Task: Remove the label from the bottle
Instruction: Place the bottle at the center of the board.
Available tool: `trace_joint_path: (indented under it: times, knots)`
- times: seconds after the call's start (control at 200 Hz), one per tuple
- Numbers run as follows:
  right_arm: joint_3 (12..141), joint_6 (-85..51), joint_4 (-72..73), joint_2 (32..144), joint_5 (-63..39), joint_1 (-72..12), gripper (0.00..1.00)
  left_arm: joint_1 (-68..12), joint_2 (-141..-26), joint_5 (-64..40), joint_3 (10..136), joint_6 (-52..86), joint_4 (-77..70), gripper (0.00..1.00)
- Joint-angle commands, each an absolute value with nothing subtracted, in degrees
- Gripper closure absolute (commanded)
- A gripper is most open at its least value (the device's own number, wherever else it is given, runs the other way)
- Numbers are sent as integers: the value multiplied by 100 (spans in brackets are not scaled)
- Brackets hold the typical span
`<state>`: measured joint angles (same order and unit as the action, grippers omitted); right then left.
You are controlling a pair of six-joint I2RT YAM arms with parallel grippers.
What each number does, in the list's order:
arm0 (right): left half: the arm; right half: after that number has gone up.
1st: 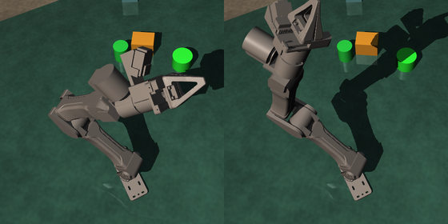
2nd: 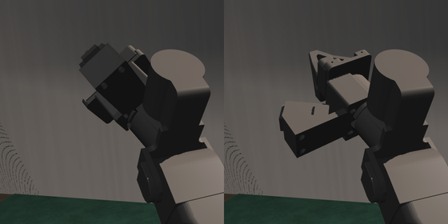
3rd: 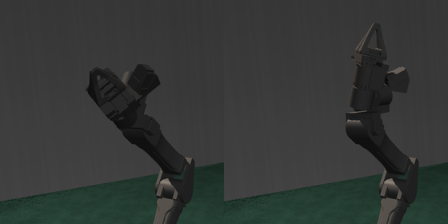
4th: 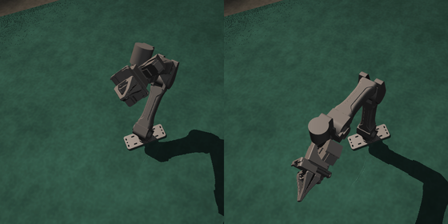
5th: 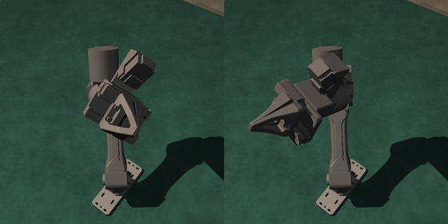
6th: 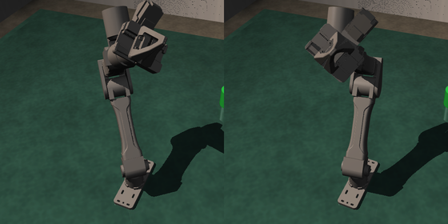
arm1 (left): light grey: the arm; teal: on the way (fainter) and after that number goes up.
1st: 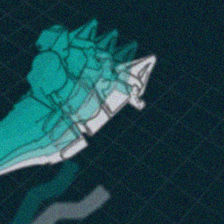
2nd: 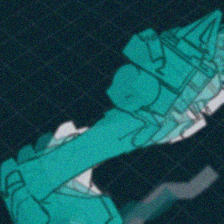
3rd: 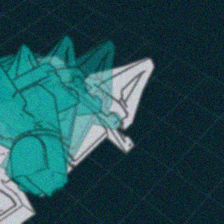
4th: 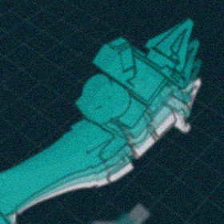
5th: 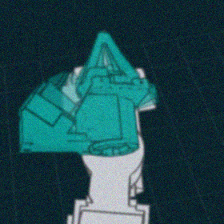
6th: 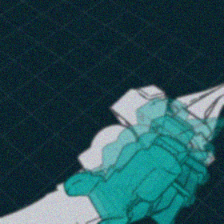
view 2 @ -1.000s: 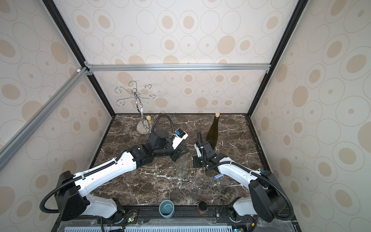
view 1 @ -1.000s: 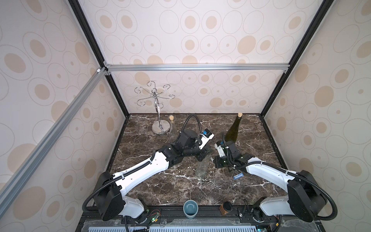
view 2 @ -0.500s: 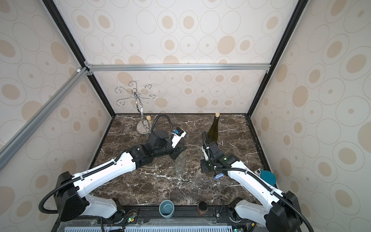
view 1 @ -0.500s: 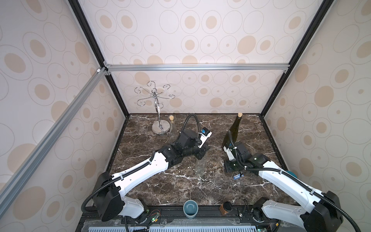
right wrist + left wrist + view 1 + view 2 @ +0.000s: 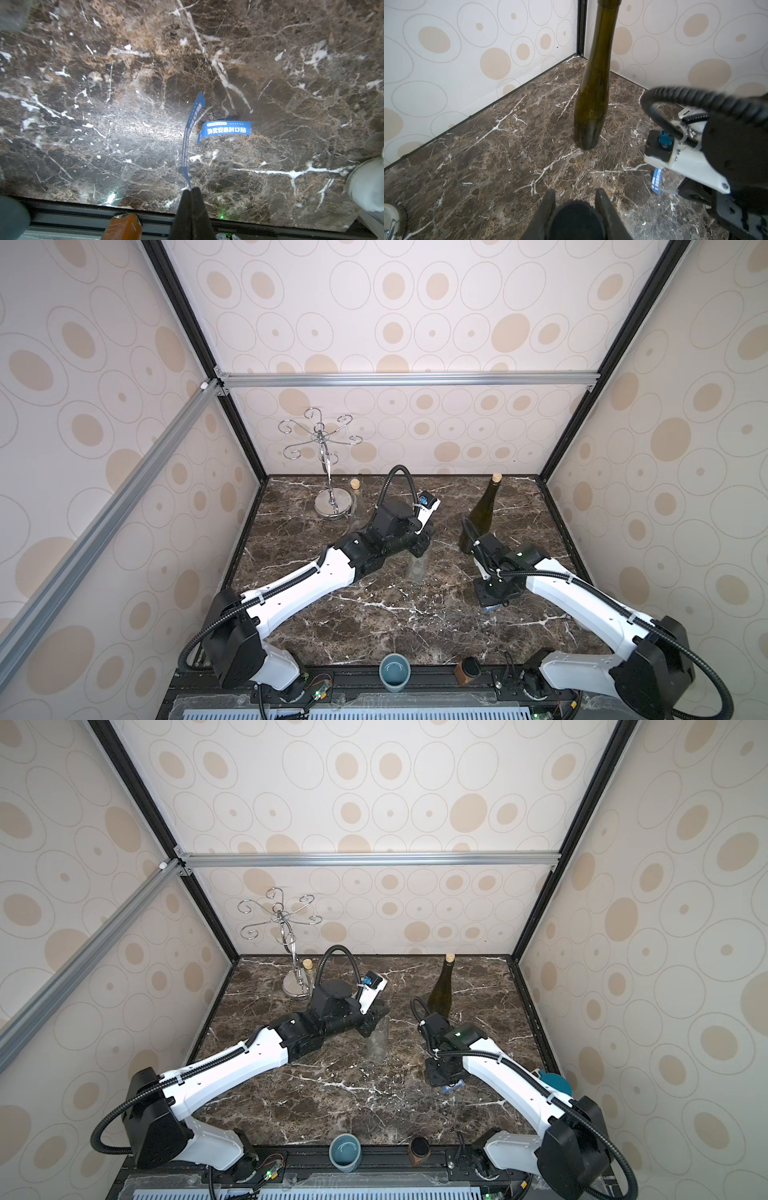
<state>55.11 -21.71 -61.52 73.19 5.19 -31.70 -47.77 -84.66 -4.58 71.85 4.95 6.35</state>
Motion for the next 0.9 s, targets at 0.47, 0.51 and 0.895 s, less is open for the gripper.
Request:
trace_joint_path:
  times: [0.47, 0.51, 0.895]
  knots:
    - [5613, -1973, -5910, 7853, 252, -2876, 100, -4133, -9582, -976, 8614, 290, 66, 98]
    - [5592, -1961, -5876, 7857, 206, -2857, 100, -4099, -9660, -1033, 8684, 299, 54, 98]
    - [5472, -1916, -5827, 7803, 184, -2769, 100, -4008, -10055, -1160, 8905, 378, -44, 93]
